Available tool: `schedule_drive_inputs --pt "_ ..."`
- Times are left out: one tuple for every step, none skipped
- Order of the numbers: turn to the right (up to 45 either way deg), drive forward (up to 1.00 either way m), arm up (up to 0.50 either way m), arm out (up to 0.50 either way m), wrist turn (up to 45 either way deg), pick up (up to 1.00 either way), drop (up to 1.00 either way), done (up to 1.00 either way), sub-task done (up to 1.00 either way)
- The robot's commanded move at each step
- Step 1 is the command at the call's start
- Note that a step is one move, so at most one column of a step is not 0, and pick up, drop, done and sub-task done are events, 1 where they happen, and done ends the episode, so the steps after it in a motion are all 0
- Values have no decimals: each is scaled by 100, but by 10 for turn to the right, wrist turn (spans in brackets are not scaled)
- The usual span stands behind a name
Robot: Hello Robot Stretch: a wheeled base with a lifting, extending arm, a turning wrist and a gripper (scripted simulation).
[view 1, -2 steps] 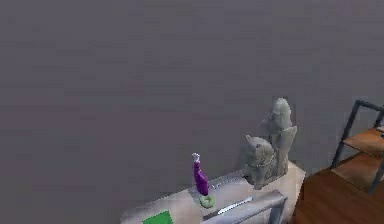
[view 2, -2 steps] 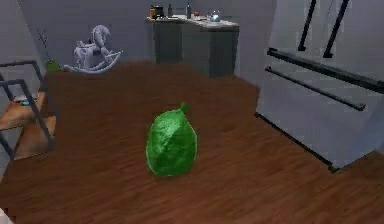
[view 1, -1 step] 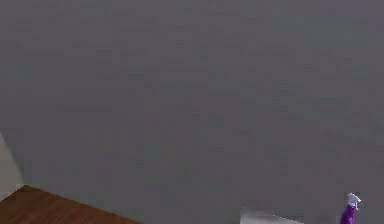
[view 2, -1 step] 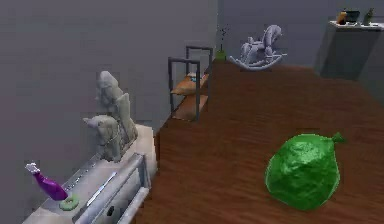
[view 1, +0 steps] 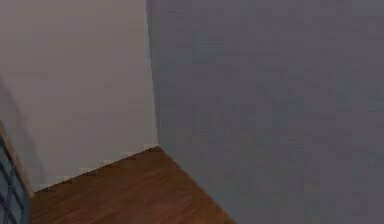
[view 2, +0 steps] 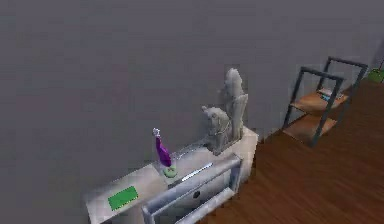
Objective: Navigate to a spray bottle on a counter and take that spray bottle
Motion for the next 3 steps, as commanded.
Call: schedule_drive_inputs --pt "450 0 0 0 0 0 0 0 0" --pt "330 0 0 0 0 0 0 0 0" --pt "0 30 0 0 0 0 0 0 0"
